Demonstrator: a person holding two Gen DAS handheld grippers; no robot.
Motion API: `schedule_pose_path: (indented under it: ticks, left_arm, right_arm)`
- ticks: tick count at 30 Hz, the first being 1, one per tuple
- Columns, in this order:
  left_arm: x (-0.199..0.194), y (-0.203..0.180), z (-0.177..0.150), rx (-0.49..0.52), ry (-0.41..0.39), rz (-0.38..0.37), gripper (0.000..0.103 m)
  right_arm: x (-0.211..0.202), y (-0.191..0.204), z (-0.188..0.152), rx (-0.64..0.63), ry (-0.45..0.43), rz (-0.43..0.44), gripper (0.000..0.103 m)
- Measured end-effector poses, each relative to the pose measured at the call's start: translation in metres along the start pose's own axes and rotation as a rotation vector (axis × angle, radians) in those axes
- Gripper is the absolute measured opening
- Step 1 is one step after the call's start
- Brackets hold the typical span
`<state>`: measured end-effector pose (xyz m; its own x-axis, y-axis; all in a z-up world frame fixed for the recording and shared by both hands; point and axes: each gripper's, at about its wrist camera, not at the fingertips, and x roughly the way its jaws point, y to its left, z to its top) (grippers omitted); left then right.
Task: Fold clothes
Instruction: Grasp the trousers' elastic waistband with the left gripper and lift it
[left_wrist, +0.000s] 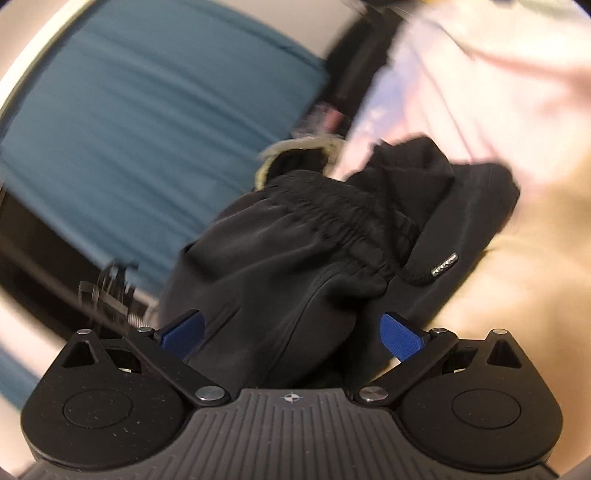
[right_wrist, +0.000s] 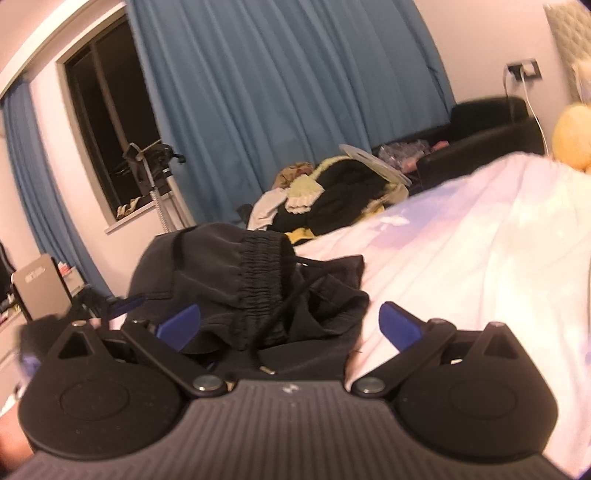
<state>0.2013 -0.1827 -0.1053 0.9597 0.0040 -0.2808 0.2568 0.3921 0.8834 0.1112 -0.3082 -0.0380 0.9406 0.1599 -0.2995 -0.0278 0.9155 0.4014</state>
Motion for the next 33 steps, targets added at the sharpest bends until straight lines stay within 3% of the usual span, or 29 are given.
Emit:
schedule_pose_path:
  ticks: [3, 6, 8, 9, 10, 13, 18, 22, 25, 28, 33]
  left_arm:
    - [0.036, -0.019, 0.008, 0.172, -0.002, 0.014, 0.099]
    - [0.058, -0.023, 0.016, 0.212, -0.016, -0.005, 0.09]
    - [0.065, -0.018, 0.021, 0.189, -0.02, -0.041, 0.067]
    - [0.065, -0.012, 0.022, 0.158, -0.03, -0.039, 0.045]
    - [0.064, -0.003, 0.023, 0.111, -0.041, -0.044, 0.039]
    - [0.054, 0.038, 0.022, -0.083, -0.058, -0.081, 0.025]
    - [0.018, 0.129, 0.005, -0.455, -0.108, -0.078, 0.017]
    - [-0.009, 0.213, -0.023, -0.775, -0.117, -0.014, 0.013]
    - [-0.017, 0.277, -0.077, -1.04, -0.07, 0.053, 0.012]
    - [-0.013, 0.324, -0.152, -1.274, 0.024, 0.125, 0.012]
    - [0.005, 0.344, -0.294, -1.579, 0.233, 0.278, 0.011]
  right_arm:
    - [0.014, -0.018, -0.002, 0.066, 0.02, -0.015, 0.103]
    - [0.027, -0.031, -0.004, 0.114, 0.034, -0.02, 0.103]
    - [0.034, -0.037, -0.007, 0.128, 0.039, -0.027, 0.103]
    - [0.035, -0.038, -0.008, 0.134, 0.041, -0.029, 0.103]
    - [0.036, -0.04, -0.009, 0.139, 0.042, -0.031, 0.103]
    - [0.034, -0.041, -0.01, 0.142, 0.031, -0.037, 0.103]
    - [0.031, -0.038, -0.011, 0.116, 0.012, -0.046, 0.103]
    - [0.033, -0.03, -0.012, 0.077, 0.017, -0.049, 0.103]
    - [0.036, -0.022, -0.012, 0.031, 0.025, -0.048, 0.103]
    - [0.041, -0.012, -0.014, -0.012, 0.031, -0.043, 0.103]
    - [0.056, 0.006, -0.02, -0.084, 0.056, -0.038, 0.103]
